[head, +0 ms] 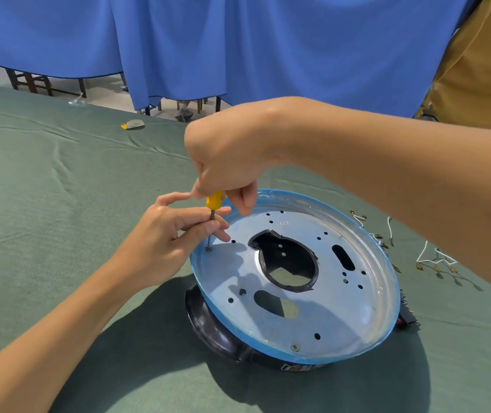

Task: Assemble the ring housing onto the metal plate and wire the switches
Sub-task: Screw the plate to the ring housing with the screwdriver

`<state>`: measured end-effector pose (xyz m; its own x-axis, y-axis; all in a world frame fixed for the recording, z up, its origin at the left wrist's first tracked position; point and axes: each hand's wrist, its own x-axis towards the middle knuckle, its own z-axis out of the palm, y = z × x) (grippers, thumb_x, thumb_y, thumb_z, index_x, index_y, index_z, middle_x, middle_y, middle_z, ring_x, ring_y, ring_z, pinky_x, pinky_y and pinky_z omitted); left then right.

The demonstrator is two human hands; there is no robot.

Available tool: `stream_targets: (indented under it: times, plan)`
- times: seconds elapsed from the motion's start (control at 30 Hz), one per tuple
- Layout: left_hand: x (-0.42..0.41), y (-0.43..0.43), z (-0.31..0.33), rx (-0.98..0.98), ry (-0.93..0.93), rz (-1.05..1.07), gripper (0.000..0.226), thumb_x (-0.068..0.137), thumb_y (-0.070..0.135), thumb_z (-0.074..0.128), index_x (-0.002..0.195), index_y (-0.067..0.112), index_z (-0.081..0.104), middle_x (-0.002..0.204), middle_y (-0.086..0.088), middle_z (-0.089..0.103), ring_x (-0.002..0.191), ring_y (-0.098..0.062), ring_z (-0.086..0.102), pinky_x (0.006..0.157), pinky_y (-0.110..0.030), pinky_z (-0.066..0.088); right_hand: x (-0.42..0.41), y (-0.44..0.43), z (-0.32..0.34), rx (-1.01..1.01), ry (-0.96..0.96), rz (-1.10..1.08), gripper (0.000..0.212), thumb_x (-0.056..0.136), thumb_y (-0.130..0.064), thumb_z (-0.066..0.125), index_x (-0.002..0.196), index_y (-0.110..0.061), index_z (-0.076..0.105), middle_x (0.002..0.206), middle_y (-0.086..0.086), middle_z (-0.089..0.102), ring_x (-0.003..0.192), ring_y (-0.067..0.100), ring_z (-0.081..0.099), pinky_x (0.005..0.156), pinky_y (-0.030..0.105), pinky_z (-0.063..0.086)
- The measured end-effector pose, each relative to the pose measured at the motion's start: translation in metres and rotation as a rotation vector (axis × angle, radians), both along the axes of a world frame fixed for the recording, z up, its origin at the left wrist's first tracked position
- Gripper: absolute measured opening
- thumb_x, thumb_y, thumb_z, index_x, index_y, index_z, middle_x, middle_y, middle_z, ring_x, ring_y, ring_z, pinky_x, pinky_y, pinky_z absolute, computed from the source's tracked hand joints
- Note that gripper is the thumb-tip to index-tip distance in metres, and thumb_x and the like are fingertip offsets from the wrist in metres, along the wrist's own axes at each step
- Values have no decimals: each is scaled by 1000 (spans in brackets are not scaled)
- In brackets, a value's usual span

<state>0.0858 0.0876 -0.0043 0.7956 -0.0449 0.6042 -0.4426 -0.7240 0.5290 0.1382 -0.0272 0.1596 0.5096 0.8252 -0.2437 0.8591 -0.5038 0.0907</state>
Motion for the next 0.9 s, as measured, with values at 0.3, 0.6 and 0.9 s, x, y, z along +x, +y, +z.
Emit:
stream_targets:
  times: [0.3, 0.6, 0.9]
  plan:
    - [-4, -4, -10, -320, -61, 519, 54, 95, 50, 37, 91, 15, 79, 86, 7, 76, 71, -7, 65, 75, -27, 49, 22, -36, 6, 251, 54, -188, 38, 94, -38, 58, 69, -12, 68, 50, -7, 64, 39, 4, 53, 39, 11, 41]
    - [3, -15, -6, -460, 486, 551, 71, 92, 69, 42, 46, 15, 43, 48, -2, 51, 56, -27, 48, 65, -37, 38, 16, -75, -71, 842, 1009, -747, 22, 95, -33, 59, 93, -16, 74, 76, -5, 55, 68, 12, 50, 95, 53, 43]
    - [-1, -14, 11, -681, 746, 291, 34, 86, 44, 61, 88, 15, 77, 76, -1, 75, 75, -20, 67, 82, -41, 54, 11, -59, -81, 1024, 1113, -780, 25, 93, -40, 60, 87, -21, 75, 80, -8, 56, 75, 13, 48, 95, 59, 33]
